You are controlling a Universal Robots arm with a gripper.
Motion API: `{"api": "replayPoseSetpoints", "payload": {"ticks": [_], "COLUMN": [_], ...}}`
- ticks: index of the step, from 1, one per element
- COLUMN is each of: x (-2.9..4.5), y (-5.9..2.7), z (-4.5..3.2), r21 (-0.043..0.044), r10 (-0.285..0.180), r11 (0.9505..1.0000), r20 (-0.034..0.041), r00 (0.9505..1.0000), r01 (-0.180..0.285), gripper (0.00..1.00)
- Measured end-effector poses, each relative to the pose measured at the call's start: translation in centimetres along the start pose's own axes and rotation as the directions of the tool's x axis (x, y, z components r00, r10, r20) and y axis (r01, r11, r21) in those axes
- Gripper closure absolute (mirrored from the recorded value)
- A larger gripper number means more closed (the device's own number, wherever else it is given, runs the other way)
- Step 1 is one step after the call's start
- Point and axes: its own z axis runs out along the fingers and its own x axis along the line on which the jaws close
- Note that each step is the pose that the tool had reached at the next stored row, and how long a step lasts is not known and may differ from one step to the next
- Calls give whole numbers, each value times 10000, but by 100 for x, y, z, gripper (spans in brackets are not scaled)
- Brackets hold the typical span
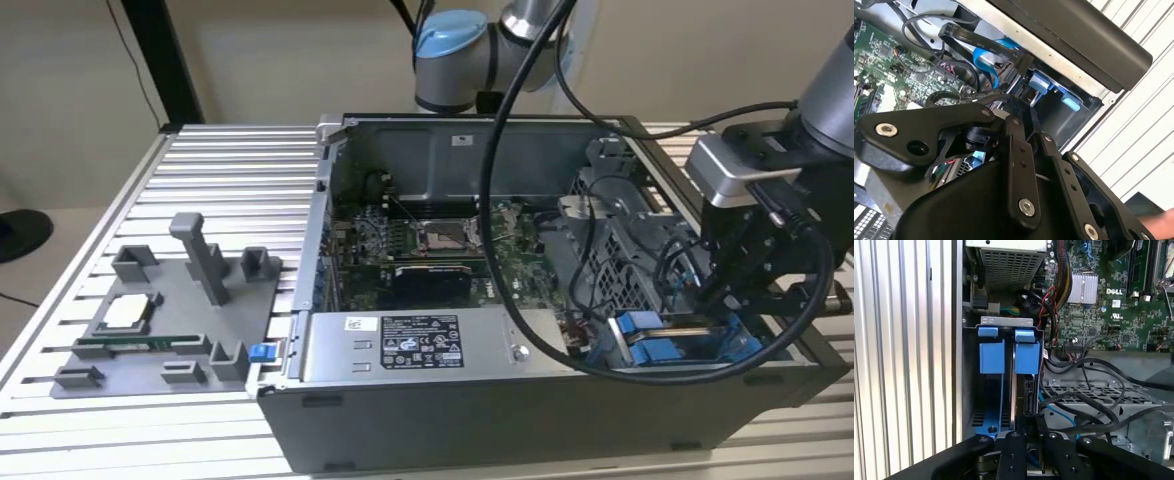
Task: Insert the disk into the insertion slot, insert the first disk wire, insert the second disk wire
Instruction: 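Insert the first disk wire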
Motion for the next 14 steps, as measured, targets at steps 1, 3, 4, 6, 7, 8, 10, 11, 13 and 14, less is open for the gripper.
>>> {"api": "replayPoseSetpoints", "payload": {"ticks": [1,3,4,6,7,8,10,11,13,14], "x": [-9,-11,-13,-24,-29,-35,-55,-68,-78,-78], "y": [-3,-32,-41,-42,-42,-42,-43,-42,-54,-68], "z": [0,6,10,24,30,36,46,51,57,59], "r21": [-1,-26,-38,-53,-64,-83,-181,-248,-388,-408], "r10": [0,0,1,6,13,18,23,29,36,37], "r11": [10000,10000,10000,10000,10000,10000,9998,9997,9992,9992], "r20": [-5,-16,-31,-111,-166,-213,-270,-272,-272,-273], "r00": [10000,10000,10000,9999,9999,9998,9996,9996,9996,9996], "r01": [0,0,-1,-7,-14,-20,-28,-35,-47,-48], "gripper": [100,100,100,100,100,100,100,100,100,100]}}
